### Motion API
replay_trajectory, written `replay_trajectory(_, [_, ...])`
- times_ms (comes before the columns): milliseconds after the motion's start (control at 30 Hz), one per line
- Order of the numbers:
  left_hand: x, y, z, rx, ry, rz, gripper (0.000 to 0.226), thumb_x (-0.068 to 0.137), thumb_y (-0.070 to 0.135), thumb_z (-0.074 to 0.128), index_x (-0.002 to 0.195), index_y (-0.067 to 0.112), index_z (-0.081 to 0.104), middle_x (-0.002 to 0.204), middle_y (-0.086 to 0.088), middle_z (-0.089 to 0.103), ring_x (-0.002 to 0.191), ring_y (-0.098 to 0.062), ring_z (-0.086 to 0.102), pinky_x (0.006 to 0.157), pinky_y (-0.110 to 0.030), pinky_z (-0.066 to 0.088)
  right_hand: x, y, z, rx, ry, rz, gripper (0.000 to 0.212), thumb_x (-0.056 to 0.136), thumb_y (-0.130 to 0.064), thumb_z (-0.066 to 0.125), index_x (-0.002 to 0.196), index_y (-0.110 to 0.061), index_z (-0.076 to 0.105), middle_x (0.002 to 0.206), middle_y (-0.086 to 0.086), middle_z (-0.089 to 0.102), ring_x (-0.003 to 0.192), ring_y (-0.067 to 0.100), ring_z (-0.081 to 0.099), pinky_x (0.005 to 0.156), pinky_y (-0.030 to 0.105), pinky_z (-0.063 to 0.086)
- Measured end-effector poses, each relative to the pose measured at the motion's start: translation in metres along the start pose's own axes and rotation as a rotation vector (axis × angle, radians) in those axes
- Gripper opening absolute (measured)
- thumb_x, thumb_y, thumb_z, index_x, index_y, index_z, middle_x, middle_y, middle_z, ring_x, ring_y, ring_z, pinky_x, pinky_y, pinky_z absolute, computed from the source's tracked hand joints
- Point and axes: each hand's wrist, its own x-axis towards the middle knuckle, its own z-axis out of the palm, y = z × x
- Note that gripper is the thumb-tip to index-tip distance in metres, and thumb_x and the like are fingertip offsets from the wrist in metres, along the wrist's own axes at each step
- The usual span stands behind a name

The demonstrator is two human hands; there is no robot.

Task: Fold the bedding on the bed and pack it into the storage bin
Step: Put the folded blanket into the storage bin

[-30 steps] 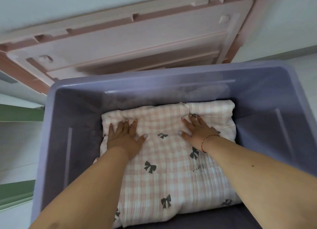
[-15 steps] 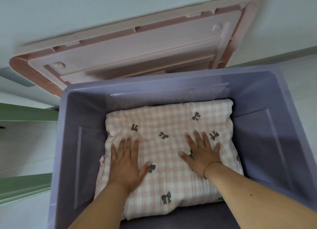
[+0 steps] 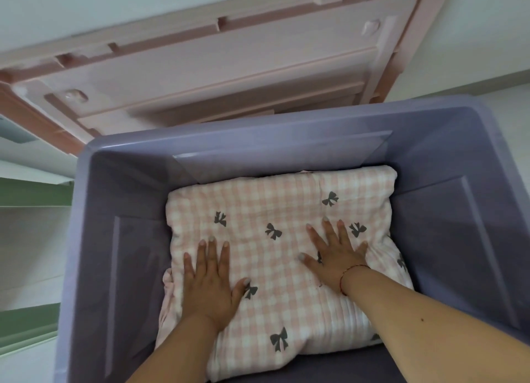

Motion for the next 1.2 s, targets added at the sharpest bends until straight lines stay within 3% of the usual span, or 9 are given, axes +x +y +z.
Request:
replay_trajectory(67, [-0.003, 0.001, -0.004, -0.028, 0.013, -0.001, 0.081, 0.095, 0.064, 0.015, 0.146, 0.005, 0.036, 0.151, -0.021, 0.034, 0.142, -0.034, 0.023, 0.113, -0.057, 0.015, -0.002, 0.0, -0.008, 0.023, -0.02, 0.002, 0.08, 0.075, -0.082, 0.002, 0.144, -0.047, -0.019, 0.151, -0.01, -0.034, 0.14, 0.021, -0.032, 0.108, 0.068, -0.003])
replay_trajectory(200, [-0.01, 0.002, -0.008, -0.085, 0.022, -0.042, 0.079, 0.097, 0.06, 0.013, 0.143, 0.002, 0.04, 0.148, -0.022, 0.04, 0.14, -0.03, 0.025, 0.113, -0.053, 0.013, 0.003, -0.001, -0.016, 0.081, -0.022, 0.005, 0.099, 0.052, -0.086, -0.01, 0.144, -0.05, -0.014, 0.153, -0.011, -0.031, 0.141, 0.019, -0.031, 0.109, 0.067, -0.002])
replay_trajectory(367, [-0.013, 0.01, -0.004, -0.11, 0.013, -0.094, 0.077, 0.096, 0.061, 0.012, 0.144, 0.003, 0.032, 0.149, -0.021, 0.037, 0.145, -0.03, 0.018, 0.114, -0.053, 0.013, 0.019, -0.003, -0.021, 0.076, 0.015, -0.022, 0.069, 0.082, -0.078, 0.008, 0.144, -0.053, -0.011, 0.153, -0.012, -0.03, 0.139, 0.019, -0.033, 0.109, 0.066, -0.004])
replay_trajectory(533, [-0.02, 0.019, 0.004, -0.143, 0.043, -0.168, 0.077, 0.095, 0.062, 0.013, 0.144, 0.005, 0.029, 0.15, -0.021, 0.037, 0.149, -0.023, -0.007, 0.118, -0.052, 0.006, 0.024, -0.003, -0.032, 0.049, 0.011, -0.06, 0.064, 0.086, -0.074, 0.01, 0.144, -0.054, -0.007, 0.154, -0.012, -0.027, 0.14, 0.018, -0.032, 0.11, 0.065, -0.007])
replay_trajectory(833, [-0.005, 0.007, 0.011, -0.117, 0.02, -0.116, 0.078, 0.096, 0.062, 0.015, 0.143, 0.005, 0.039, 0.15, -0.018, 0.037, 0.149, -0.024, 0.003, 0.116, -0.052, 0.003, 0.024, -0.008, -0.034, 0.041, 0.029, -0.067, 0.064, 0.087, -0.074, 0.01, 0.145, -0.053, -0.005, 0.155, -0.013, -0.025, 0.141, 0.017, -0.03, 0.11, 0.065, -0.006])
replay_trajectory(900, [-0.007, 0.007, -0.004, -0.118, -0.032, -0.114, 0.089, 0.093, 0.068, 0.002, 0.146, 0.005, 0.036, 0.154, -0.018, 0.031, 0.148, -0.023, 0.004, 0.115, -0.051, -0.001, 0.015, -0.009, -0.039, 0.061, 0.013, -0.049, 0.064, 0.088, -0.073, 0.01, 0.147, -0.05, -0.001, 0.156, -0.013, -0.023, 0.142, 0.017, -0.026, 0.111, 0.063, -0.004])
replay_trajectory(1033, [-0.015, 0.012, -0.065, -0.142, -0.154, -0.102, 0.12, 0.058, 0.075, -0.039, 0.154, 0.013, -0.002, 0.162, -0.01, -0.008, 0.146, -0.022, -0.019, 0.106, -0.037, -0.032, -0.017, -0.014, -0.053, 0.148, 0.003, 0.011, 0.066, 0.09, -0.07, 0.011, 0.149, -0.044, 0.0, 0.159, -0.008, -0.015, 0.145, 0.018, -0.018, 0.116, 0.054, -0.001])
replay_trajectory(1133, [-0.025, 0.02, -0.114, -0.06, -0.181, -0.068, 0.126, 0.049, 0.07, -0.048, 0.154, 0.015, -0.006, 0.162, -0.011, -0.008, 0.149, -0.027, -0.01, 0.113, -0.038, -0.023, -0.051, -0.02, -0.068, 0.123, 0.027, 0.01, 0.066, 0.092, -0.067, 0.012, 0.151, -0.04, 0.0, 0.16, -0.003, -0.007, 0.147, 0.021, -0.01, 0.119, 0.049, 0.003])
replay_trajectory(1200, [-0.033, 0.026, -0.148, -0.033, -0.186, -0.045, 0.125, 0.05, 0.068, -0.047, 0.154, 0.014, -0.004, 0.162, -0.01, 0.005, 0.149, -0.025, 0.003, 0.12, -0.04, -0.009, -0.079, -0.024, -0.083, 0.129, 0.048, -0.012, 0.068, 0.093, -0.066, 0.014, 0.152, -0.033, 0.005, 0.16, 0.0, 0.002, 0.147, 0.022, -0.001, 0.119, 0.047, 0.01])
